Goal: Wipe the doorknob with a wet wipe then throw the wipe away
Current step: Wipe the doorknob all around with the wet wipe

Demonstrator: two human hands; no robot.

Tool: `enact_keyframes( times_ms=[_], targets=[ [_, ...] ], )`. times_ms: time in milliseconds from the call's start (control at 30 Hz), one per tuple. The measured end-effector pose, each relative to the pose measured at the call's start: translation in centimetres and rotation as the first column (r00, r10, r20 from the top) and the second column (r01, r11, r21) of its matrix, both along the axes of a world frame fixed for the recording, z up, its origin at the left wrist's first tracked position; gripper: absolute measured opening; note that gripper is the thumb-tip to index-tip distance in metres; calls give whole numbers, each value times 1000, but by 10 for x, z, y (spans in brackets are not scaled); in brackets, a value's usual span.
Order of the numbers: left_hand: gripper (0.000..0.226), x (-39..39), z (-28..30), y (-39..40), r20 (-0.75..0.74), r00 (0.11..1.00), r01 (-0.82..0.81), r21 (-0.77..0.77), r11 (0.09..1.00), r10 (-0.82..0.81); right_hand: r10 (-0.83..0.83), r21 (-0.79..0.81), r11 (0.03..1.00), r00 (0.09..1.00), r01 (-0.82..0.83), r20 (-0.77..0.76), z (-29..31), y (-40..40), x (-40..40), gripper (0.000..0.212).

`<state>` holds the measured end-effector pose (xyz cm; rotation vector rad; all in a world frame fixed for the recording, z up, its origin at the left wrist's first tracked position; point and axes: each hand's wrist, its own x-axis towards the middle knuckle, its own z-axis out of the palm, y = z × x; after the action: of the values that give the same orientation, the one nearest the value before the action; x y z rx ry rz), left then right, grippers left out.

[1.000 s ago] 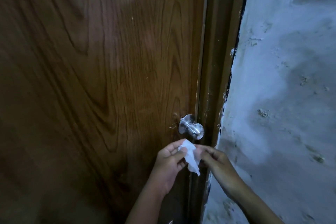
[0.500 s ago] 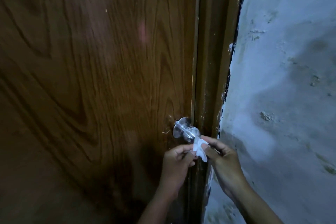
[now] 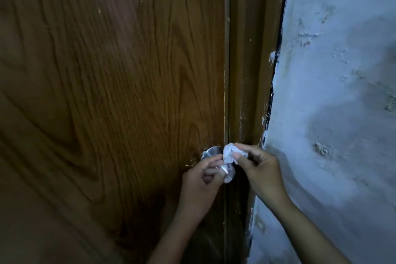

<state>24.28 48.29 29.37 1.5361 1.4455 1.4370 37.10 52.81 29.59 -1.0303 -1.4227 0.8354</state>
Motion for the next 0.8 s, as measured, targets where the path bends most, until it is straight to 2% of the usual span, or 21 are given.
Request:
enact_keyframes(
  times_ms=[33,67,100,133,233,367,433,533,667,800],
  targets=[
    [31,-6,2,1,-187,976,-91,101,991,109,-40,27,999,998,39,58,1,6,-3,23],
    [27,-13,4,1,-396,888,-155,220,963,234,-77,59,996,989,71,123,2,11,-5,22],
    [26,-21,5,3,-558,754,-174,338,925,346,-112,87,992,976,97,187,2,15,-8,20],
    [26,-29,5,5,-652,621,-160,438,885,435,-142,111,987,960,118,243,2,18,-11,18],
    [29,-45,1,11,-734,351,-77,596,800,581,-200,146,978,888,152,413,4,24,-19,19],
    [32,-56,-3,14,-760,73,-13,646,763,646,-176,123,984,724,126,667,3,29,-33,25],
    [36,-60,-6,16,-751,-23,-23,661,750,660,-146,74,989,726,130,672,5,32,-36,26],
    [51,-66,-11,19,-719,-151,-47,690,722,678,-101,-10,991,796,133,597,9,33,-34,23],
    [83,-70,-18,25,-725,-232,-61,677,734,649,-75,-3,996,833,92,548,9,29,-38,23],
    [84,-74,-21,31,-704,-297,-54,687,725,645,-3,65,997,789,-46,614,5,23,-47,23]
  ],
)
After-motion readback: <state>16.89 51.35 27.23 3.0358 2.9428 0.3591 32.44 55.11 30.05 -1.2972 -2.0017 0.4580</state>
